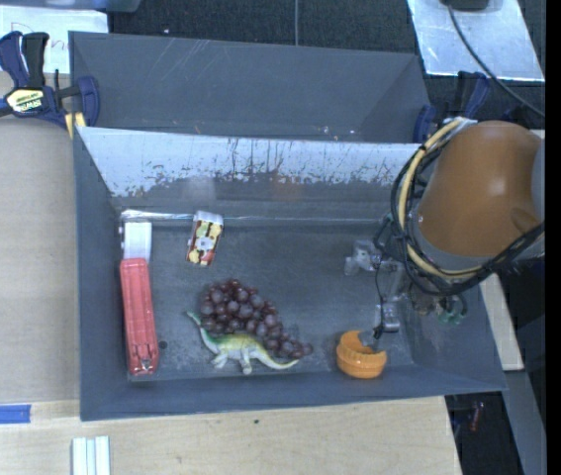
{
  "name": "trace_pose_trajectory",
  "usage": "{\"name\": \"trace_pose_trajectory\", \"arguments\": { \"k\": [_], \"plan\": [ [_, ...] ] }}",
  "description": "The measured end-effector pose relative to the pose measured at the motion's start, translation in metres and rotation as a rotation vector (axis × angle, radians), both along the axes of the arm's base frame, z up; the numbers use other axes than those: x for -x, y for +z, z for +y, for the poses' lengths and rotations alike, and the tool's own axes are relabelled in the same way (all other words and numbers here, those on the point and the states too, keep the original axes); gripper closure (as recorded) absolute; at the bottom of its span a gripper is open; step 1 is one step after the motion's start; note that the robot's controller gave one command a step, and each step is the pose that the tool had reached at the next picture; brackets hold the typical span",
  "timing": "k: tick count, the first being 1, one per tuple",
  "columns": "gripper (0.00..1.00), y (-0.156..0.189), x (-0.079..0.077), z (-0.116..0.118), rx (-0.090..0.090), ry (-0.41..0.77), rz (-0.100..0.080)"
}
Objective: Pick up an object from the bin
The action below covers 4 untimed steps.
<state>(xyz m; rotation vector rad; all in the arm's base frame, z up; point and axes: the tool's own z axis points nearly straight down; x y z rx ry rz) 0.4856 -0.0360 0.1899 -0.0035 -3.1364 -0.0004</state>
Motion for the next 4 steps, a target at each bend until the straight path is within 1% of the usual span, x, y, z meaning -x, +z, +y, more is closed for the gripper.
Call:
{"name": "trace_pose_trajectory", "arguments": {
  "k": [1,2,3,4],
  "plan": [
    [0.0,0.003,-0.002,0.0,0.001,0.002,-0.008],
    [0.0,-0.096,0.0,-0.036,0.001,-0.07,-0.013],
    [0.0,-0.077,0.003,-0.037,0.002,0.093,-0.018],
    [0.0,-0.072,-0.002,-0.033,0.001,0.075,-0.013]
  ]
}}
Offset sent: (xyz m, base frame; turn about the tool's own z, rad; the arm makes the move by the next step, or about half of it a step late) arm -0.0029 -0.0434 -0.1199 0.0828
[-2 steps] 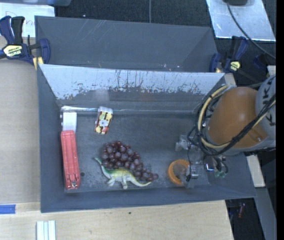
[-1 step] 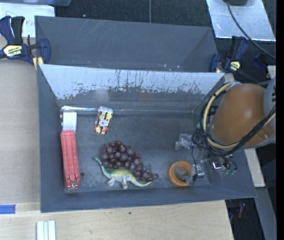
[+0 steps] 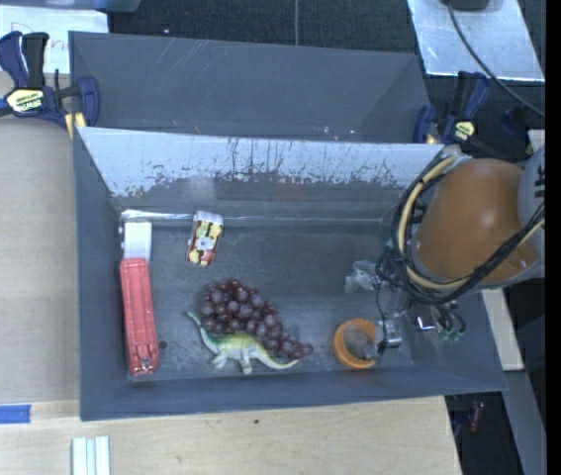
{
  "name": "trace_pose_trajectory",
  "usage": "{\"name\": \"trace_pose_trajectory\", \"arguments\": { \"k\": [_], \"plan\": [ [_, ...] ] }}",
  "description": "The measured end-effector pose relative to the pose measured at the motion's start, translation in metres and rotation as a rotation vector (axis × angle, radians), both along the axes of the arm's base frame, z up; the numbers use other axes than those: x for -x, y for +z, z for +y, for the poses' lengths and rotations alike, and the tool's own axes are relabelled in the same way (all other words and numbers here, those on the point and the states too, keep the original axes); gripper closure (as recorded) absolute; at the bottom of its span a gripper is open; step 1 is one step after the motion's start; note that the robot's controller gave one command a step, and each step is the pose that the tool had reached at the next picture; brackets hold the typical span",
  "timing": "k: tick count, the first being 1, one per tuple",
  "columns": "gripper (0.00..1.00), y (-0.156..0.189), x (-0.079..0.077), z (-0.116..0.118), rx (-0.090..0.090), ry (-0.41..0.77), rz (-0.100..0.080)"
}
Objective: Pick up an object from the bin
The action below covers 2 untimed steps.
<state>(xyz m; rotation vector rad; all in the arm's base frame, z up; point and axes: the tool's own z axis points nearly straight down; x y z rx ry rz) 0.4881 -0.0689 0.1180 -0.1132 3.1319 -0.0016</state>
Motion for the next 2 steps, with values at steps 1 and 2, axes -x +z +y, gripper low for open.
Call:
{"name": "trace_pose_trajectory", "arguments": {
  "k": [1,2],
  "plan": [
    [0.0,-0.0473,0.0049,-0.0052,-0.003,-0.224,0.0],
    [1.0,-0.0463,0.0019,-0.0063,0.0,-0.133,-0.015]
  ]
}}
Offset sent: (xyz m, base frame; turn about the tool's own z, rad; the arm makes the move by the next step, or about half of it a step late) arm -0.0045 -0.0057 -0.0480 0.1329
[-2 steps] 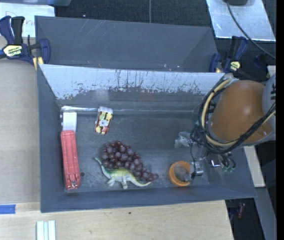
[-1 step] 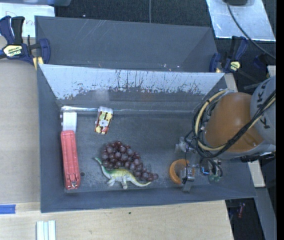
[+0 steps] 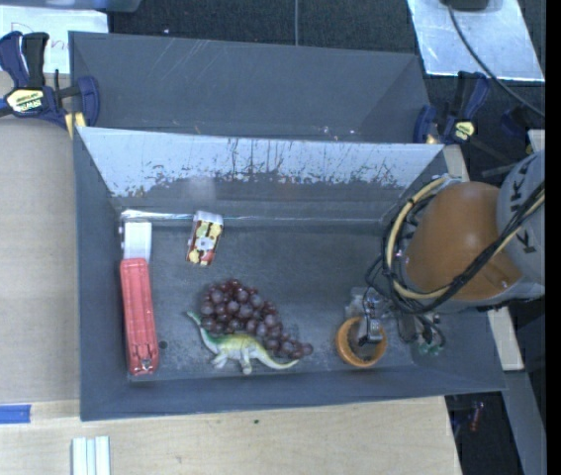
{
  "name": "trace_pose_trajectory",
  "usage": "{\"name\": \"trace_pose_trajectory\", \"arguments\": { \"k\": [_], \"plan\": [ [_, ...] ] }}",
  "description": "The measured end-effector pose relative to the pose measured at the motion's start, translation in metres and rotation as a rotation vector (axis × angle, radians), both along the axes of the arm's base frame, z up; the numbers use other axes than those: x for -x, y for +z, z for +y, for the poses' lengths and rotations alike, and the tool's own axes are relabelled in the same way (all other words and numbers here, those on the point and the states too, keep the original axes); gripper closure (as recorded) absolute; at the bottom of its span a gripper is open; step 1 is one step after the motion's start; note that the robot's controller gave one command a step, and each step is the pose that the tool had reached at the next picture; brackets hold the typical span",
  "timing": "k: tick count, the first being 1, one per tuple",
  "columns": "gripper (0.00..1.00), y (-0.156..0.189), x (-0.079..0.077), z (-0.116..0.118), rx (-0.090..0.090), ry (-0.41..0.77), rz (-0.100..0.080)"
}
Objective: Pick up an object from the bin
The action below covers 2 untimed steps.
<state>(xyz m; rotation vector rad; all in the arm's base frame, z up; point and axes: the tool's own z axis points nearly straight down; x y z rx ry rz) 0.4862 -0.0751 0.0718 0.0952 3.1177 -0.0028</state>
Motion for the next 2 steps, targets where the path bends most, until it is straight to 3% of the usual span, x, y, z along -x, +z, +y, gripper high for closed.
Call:
{"name": "trace_pose_trajectory", "arguments": {
  "k": [2],
  "plan": [
    [1.0,0.0089,0.0016,0.0003,0.0,0.001,0.004]
  ]
}}
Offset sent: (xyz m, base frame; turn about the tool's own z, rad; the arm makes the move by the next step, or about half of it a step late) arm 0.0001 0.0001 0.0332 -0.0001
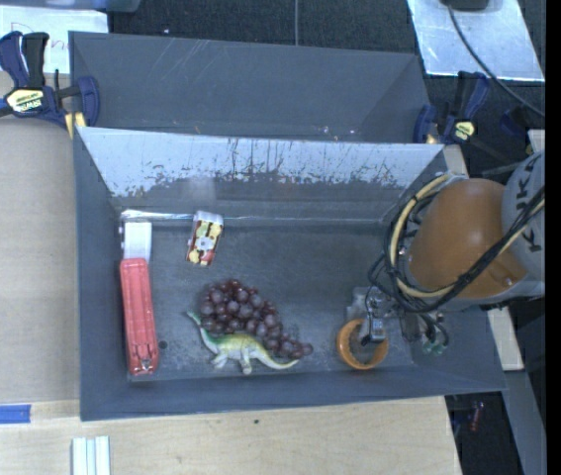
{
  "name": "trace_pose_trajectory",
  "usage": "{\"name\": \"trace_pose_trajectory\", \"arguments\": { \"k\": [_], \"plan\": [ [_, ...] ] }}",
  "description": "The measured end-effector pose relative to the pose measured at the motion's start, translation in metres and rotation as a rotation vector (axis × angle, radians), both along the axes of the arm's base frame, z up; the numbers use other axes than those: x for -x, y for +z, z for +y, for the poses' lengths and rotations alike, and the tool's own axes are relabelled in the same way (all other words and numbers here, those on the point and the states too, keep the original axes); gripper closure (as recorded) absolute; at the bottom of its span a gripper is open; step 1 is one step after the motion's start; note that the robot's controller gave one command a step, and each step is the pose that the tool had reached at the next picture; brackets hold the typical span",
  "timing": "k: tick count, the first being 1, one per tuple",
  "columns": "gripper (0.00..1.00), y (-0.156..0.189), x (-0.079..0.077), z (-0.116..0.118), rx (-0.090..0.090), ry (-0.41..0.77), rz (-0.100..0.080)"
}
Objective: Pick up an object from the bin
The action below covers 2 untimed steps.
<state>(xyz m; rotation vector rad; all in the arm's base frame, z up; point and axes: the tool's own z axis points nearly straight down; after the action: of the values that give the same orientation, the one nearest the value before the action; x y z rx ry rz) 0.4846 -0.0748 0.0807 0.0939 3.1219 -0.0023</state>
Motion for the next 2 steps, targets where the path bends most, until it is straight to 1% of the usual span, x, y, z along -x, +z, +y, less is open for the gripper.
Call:
{"name": "trace_pose_trajectory", "arguments": {
  "k": [2],
  "plan": [
    [1.0,0.033,-0.001,0.0,0.001,0.0,-0.004]
  ]
}}
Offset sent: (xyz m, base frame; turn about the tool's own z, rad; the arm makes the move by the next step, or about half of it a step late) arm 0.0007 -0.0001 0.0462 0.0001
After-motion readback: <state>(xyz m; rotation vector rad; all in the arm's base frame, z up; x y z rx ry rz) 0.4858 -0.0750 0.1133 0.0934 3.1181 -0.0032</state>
